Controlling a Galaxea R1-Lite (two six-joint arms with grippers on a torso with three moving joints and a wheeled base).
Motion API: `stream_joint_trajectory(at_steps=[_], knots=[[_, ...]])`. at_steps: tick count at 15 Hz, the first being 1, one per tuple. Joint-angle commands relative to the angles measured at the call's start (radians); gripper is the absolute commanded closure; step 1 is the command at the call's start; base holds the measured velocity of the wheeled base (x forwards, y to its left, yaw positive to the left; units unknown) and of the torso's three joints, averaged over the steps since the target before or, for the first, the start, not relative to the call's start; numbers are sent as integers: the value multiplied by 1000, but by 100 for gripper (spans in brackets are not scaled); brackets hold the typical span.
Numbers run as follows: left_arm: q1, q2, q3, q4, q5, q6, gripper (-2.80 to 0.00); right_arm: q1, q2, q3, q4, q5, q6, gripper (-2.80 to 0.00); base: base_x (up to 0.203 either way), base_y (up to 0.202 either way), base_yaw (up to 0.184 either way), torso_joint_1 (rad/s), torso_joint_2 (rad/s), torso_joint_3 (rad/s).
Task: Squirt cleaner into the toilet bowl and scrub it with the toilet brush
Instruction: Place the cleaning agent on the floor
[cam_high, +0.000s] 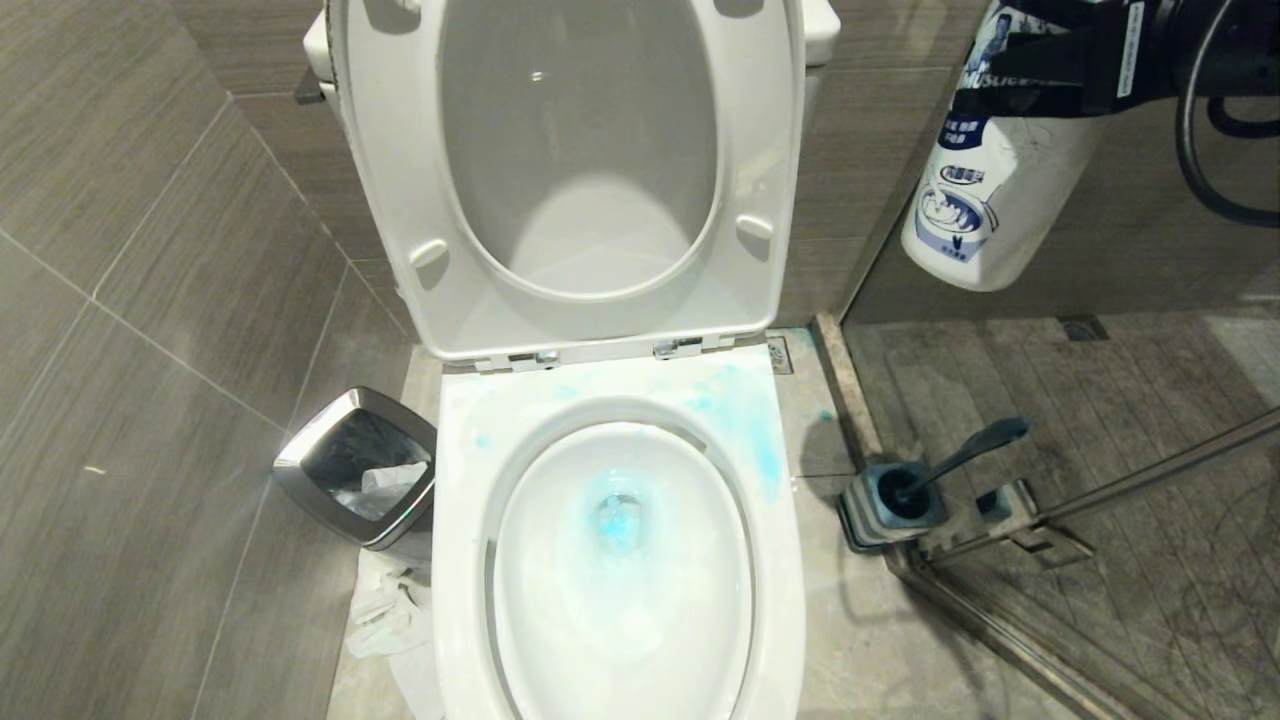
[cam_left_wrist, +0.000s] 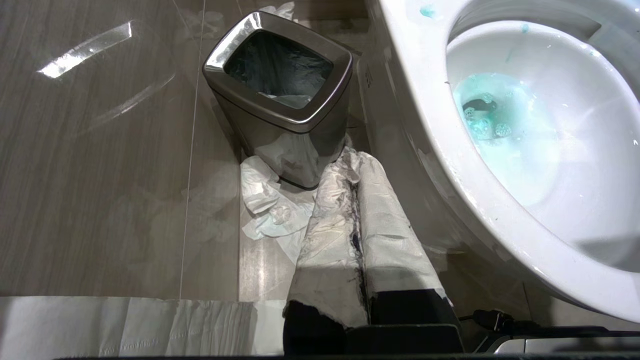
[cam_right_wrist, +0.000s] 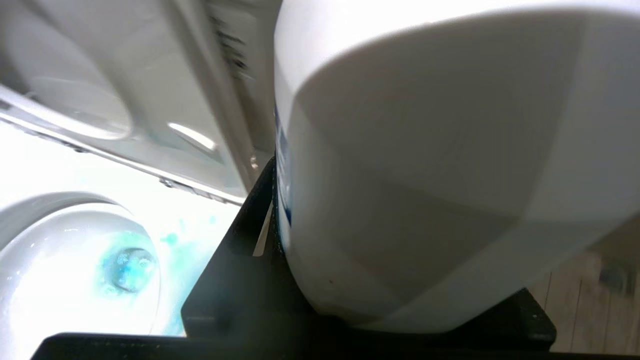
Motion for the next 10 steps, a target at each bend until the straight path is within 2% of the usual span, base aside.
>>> stream_joint_trajectory(at_steps=[1, 3, 7, 10], knots=[[0, 0, 0, -1, 0, 0, 0, -36, -35, 93, -11, -4, 32, 0, 0, 0, 0, 0, 0, 0], [0, 0, 0, 0, 0, 0, 0, -41, -72, 232, -85, -12, 45, 0, 0, 0, 0, 0, 0, 0], [0, 0, 0, 0, 0, 0, 0, -33, -120, 529, -333, -19, 48, 0, 0, 0, 0, 0, 0, 0], [0, 0, 0, -1, 0, 0, 0, 12, -159, 693, -409, -26, 49, 0, 0, 0, 0, 0, 0, 0]])
